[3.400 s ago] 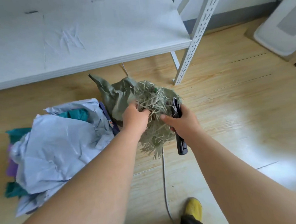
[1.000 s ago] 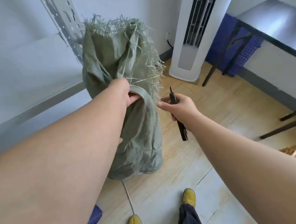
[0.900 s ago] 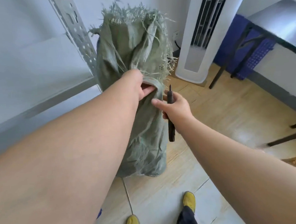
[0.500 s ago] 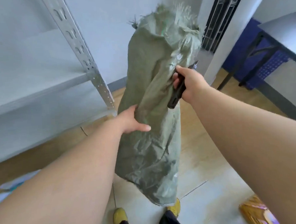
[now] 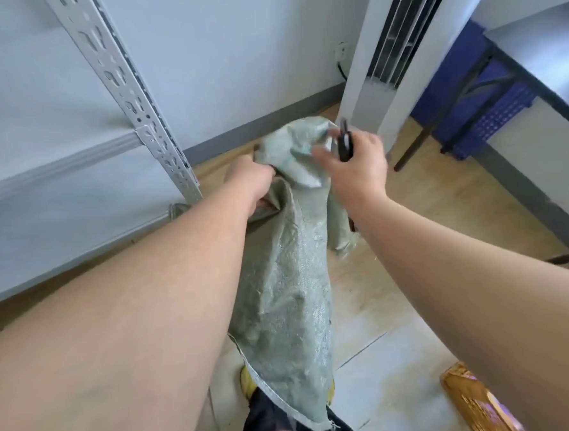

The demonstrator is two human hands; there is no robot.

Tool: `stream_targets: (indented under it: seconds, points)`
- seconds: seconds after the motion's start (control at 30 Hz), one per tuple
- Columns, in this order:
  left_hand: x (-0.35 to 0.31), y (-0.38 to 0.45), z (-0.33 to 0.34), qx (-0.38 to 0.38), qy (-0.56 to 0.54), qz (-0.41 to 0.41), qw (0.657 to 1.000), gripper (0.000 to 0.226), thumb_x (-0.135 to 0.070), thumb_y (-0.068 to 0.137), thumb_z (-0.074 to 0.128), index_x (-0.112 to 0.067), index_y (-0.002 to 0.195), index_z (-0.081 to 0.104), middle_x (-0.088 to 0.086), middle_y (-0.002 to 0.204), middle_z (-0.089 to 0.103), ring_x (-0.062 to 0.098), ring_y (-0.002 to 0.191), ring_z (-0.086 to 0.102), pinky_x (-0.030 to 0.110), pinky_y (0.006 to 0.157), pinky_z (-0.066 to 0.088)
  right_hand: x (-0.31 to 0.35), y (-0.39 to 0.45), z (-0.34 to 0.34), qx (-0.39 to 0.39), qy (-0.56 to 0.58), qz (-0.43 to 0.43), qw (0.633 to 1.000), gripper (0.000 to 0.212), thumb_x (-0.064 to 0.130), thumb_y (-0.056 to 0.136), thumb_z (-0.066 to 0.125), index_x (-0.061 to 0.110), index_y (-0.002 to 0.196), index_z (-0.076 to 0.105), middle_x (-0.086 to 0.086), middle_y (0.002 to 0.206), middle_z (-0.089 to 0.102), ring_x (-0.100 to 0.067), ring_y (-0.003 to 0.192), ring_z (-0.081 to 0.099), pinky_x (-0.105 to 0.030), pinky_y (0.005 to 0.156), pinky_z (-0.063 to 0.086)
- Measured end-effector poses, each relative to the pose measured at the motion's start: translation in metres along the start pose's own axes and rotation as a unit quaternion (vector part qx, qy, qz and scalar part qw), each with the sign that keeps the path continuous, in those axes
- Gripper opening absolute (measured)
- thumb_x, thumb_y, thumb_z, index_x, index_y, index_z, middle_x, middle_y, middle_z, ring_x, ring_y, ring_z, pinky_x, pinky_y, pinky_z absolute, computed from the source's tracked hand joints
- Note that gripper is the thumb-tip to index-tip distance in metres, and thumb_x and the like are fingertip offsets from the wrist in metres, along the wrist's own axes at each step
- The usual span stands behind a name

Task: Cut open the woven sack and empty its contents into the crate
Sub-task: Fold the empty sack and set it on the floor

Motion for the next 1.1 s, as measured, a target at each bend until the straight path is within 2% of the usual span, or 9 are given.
stream_targets:
  seconds: [0.1,0.2,0.37,0.43,0.53,0.67,0.83,0.97,1.1]
  points:
    - [-0.024,-0.005,0.005,0.094,0.017,0.052,0.994,0.019,-0.01,0.088,0.059,-0.017,0.104,0.066,0.005,0.097,0.07,0.02,0.084,0.065,0.03,0.067,0.056,0.0,-0.008,0.015,0.129,0.049,0.035,0.99,0.056,0.04,0.069,0.083,0.031,0.12,0.061,0.017,0.101,0.061,-0.006,0.094,0.058,-0.029,0.083,0.051]
    - [-0.048,-0.016,0.013,0.152,0.009,0.094,0.984,0.016,-0.012,0.09,0.058,-0.021,0.101,0.066,-0.002,0.095,0.068,0.015,0.094,0.062,0.025,0.071,0.051,-0.008,-0.004,0.021,0.088,0.063,0.116,0.987,0.02,0.028,0.073,0.08,0.028,0.087,0.065,0.008,0.076,0.064,-0.016,0.07,0.061,-0.043,0.078,0.058]
    - [-0.065,-0.021,-0.033,-0.155,0.187,0.269,0.932,0.035,-0.032,0.087,0.063,-0.022,0.121,0.059,-0.004,0.118,0.063,0.015,0.113,0.057,0.028,0.098,0.043,-0.029,0.018,0.008,0.005,0.311,0.275,0.91,0.013,0.013,0.083,0.073,0.016,0.082,0.061,-0.003,0.063,0.053,-0.011,0.039,0.042,-0.024,0.045,0.044]
    - [-0.044,-0.016,-0.058,-0.192,0.19,0.191,0.944,0.062,-0.044,0.082,0.068,-0.021,0.135,0.046,0.002,0.135,0.052,0.021,0.126,0.048,0.035,0.104,0.04,-0.029,0.023,0.004,0.014,0.37,0.314,0.874,0.011,0.014,0.085,0.073,0.015,0.085,0.062,-0.001,0.067,0.055,-0.007,0.039,0.041,-0.019,0.041,0.042]
    - [0.007,-0.013,-0.066,-0.096,0.183,0.0,0.978,0.095,-0.058,0.077,0.068,-0.017,0.149,0.022,0.007,0.152,0.034,0.028,0.137,0.036,0.038,0.11,0.033,-0.026,0.028,0.002,0.043,0.391,0.338,0.855,0.02,0.026,0.086,0.073,0.018,0.102,0.065,0.006,0.074,0.056,-0.003,0.045,0.04,-0.015,0.048,0.046]
    - [0.064,-0.014,-0.038,0.001,0.122,-0.107,0.987,0.104,-0.075,0.076,0.052,-0.016,0.153,0.011,0.005,0.159,0.018,0.029,0.144,0.024,0.045,0.116,0.023,-0.02,0.031,0.0,0.08,0.42,0.343,0.836,0.027,0.041,0.085,0.071,0.021,0.1,0.061,0.011,0.06,0.04,-0.002,0.045,0.033,-0.014,0.052,0.041]
    - [0.08,-0.017,-0.017,0.051,-0.04,-0.156,0.986,0.095,-0.072,0.074,0.058,-0.011,0.144,0.037,0.008,0.144,0.046,0.033,0.128,0.047,0.042,0.106,0.037,-0.024,0.03,-0.005,0.156,0.457,0.329,0.811,0.036,0.049,0.084,0.068,0.017,0.101,0.066,0.007,0.075,0.044,-0.008,0.07,0.039,-0.021,0.097,0.038]
    - [0.053,-0.011,-0.032,-0.044,-0.032,0.0,0.999,0.042,-0.02,0.084,0.069,-0.014,0.124,0.057,0.007,0.106,0.065,0.027,0.094,0.064,0.04,0.089,0.053,-0.032,0.032,-0.02,0.042,0.21,0.334,0.918,0.043,0.046,0.075,0.079,0.016,0.102,0.065,0.001,0.072,0.057,-0.013,0.056,0.05,-0.028,0.061,0.049]
    - [0.008,-0.013,-0.041,-0.04,0.023,0.138,0.989,0.042,-0.009,0.085,0.065,-0.025,0.124,0.059,-0.004,0.105,0.062,0.014,0.088,0.056,0.019,0.076,0.039,-0.034,0.032,-0.039,-0.077,0.042,0.22,0.972,0.049,0.04,0.077,0.076,0.02,0.118,0.059,0.003,0.102,0.066,-0.019,0.087,0.064,-0.033,0.079,0.051]
Point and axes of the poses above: each hand's wrist, its own y-axis towards the middle knuckle, its own z-axis out of the palm, x = y × z, the point moved 2 cm from there along y, towards the middle knuckle
